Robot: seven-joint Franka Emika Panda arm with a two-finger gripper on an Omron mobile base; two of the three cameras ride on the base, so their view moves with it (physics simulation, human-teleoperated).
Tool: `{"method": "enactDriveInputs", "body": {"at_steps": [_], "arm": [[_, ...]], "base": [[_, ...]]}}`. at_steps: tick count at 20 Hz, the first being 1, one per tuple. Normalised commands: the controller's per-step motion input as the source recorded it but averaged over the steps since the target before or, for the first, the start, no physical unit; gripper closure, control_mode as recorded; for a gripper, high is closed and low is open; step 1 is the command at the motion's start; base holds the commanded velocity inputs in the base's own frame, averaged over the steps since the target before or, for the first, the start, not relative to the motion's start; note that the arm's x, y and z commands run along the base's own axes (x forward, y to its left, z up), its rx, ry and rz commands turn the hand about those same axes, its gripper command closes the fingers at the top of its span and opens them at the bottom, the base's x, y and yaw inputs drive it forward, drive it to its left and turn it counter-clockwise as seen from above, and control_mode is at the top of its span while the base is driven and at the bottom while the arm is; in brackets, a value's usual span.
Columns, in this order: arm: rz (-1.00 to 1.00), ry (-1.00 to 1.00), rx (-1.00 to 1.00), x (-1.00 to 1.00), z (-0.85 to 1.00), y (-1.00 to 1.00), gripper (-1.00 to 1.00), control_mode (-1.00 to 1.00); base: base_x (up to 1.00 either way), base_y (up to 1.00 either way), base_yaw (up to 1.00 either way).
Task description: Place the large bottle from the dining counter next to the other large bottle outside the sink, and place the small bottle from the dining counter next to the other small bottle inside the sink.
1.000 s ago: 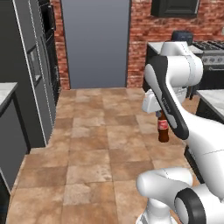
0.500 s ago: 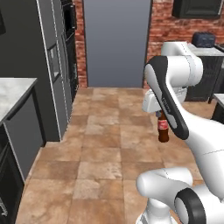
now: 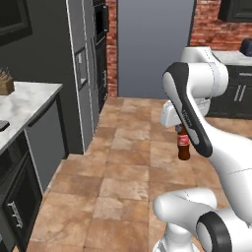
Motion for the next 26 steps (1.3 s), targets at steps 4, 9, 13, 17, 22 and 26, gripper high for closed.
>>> {"method": "enactDriveInputs", "body": {"at_steps": [4,9,13,17,22,26], "arm": [[0.00,0.00,0.00,0.00,0.00,0.00,1.00,1.00],[0.00,0.00,0.00,0.00,0.00,0.00,1.00,1.00],[0.00,0.00,0.00,0.00,0.00,0.00,1.00,1.00],[0.00,0.00,0.00,0.00,0.00,0.00,1.00,1.00],[0.00,0.00,0.00,0.00,0.00,0.00,1.00,1.00],[0.00,0.00,0.00,0.00,0.00,0.00,1.00,1.00]], "base": [[0.00,0.00,0.25],[0.00,0.00,0.25],[0.00,0.00,0.25],[0.00,0.00,0.25],[0.00,0.00,0.25],[0.00,0.00,0.25]]}}
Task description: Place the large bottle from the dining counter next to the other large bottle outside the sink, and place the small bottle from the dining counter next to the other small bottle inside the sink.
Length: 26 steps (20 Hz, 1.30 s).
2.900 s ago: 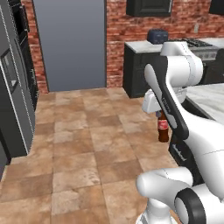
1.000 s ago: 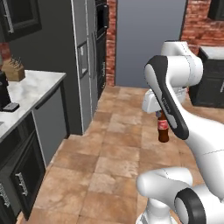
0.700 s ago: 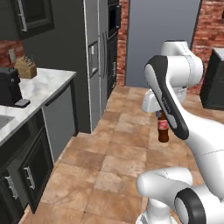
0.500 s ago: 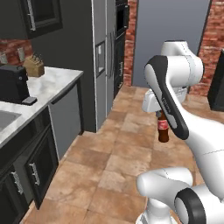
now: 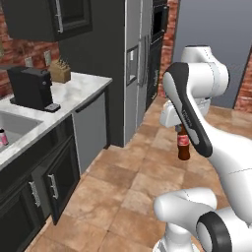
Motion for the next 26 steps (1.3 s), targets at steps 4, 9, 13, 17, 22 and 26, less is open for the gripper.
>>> {"method": "enactDriveInputs", "body": {"at_steps": [4,9,13,17,22,26], "arm": [[0.00,0.00,0.00,0.00,0.00,0.00,1.00,1.00],[0.00,0.00,0.00,0.00,0.00,0.00,1.00,1.00],[0.00,0.00,0.00,0.00,0.00,0.00,1.00,1.00],[0.00,0.00,0.00,0.00,0.00,0.00,1.00,1.00],[0.00,0.00,0.00,0.00,0.00,0.00,1.00,1.00],[0.00,0.00,0.00,0.00,0.00,0.00,1.00,1.00]], "base": [[0.00,0.00,0.25],[0.00,0.00,0.25],[0.02,0.00,0.25],[0.05,0.00,0.23],[0.36,0.09,0.17],[1.00,0.24,0.02]]}}
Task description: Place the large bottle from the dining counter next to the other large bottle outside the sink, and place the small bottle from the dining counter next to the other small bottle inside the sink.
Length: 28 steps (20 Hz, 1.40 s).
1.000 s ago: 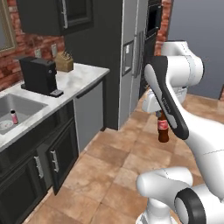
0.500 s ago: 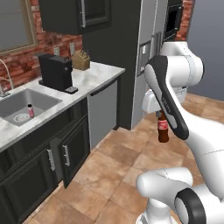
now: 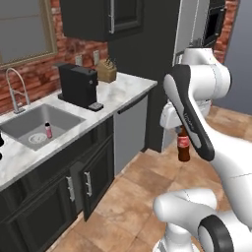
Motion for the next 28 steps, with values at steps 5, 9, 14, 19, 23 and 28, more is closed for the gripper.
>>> {"method": "enactDriveInputs", "body": {"at_steps": [5,9,14,19,23,28], "arm": [[0.00,0.00,0.00,0.00,0.00,0.00,1.00,1.00],[0.00,0.00,0.00,0.00,0.00,0.00,1.00,1.00],[0.00,0.00,0.00,0.00,0.00,0.00,1.00,1.00],[0.00,0.00,0.00,0.00,0.00,0.00,1.00,1.00],[0.00,0.00,0.00,0.00,0.00,0.00,1.00,1.00],[0.00,0.00,0.00,0.00,0.00,0.00,1.00,1.00]], "base": [[0.97,0.28,0.00],[0.58,0.00,0.15],[0.07,0.00,0.25],[0.00,0.00,0.25],[0.00,0.00,0.25],[0.00,0.00,0.25]]}}
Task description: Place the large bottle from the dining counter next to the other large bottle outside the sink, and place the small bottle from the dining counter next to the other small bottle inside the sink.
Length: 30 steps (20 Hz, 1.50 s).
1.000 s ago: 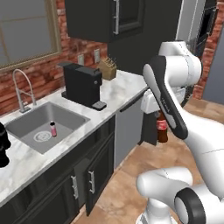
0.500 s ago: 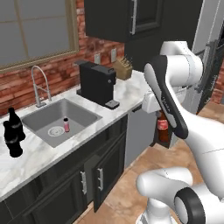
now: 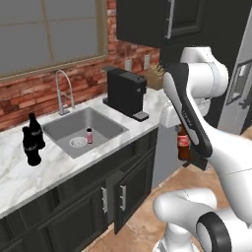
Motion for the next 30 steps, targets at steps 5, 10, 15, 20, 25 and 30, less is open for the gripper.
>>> {"method": "enactDriveInputs", "body": {"at_steps": [5,10,15,20,25,30], "arm": [[0.00,0.00,0.00,0.00,0.00,0.00,1.00,1.00],[0.00,0.00,0.00,0.00,0.00,0.00,1.00,1.00],[0.00,0.00,0.00,0.00,0.00,0.00,1.00,1.00],[0.00,0.00,0.00,0.00,0.00,0.00,1.00,1.00],[0.00,0.00,0.00,0.00,0.00,0.00,1.00,1.00],[0.00,0.00,0.00,0.00,0.00,0.00,1.00,1.00]], "base": [[0.00,0.00,0.25],[0.00,0.00,0.25],[0.01,0.00,0.25],[0.04,-0.01,0.25],[0.29,-0.19,0.20],[0.54,-0.26,0.15]]}}
